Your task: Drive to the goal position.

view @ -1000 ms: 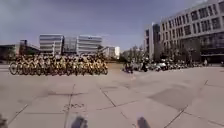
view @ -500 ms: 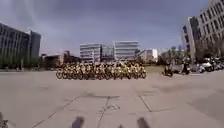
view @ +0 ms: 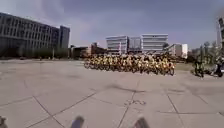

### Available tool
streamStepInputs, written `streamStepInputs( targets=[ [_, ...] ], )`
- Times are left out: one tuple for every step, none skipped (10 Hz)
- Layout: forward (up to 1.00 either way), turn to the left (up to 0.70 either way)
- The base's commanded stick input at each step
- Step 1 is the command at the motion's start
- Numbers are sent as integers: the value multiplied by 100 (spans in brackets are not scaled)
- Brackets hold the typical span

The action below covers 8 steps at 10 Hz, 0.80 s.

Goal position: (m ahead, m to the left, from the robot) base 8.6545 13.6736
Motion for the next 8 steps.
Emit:
streamStepInputs(
  targets=[
    [98, 39],
    [98, 39],
    [98, 39],
    [98, 39],
    [98, 39],
    [98, 39],
    [98, 39],
    [98, 39]
  ],
)
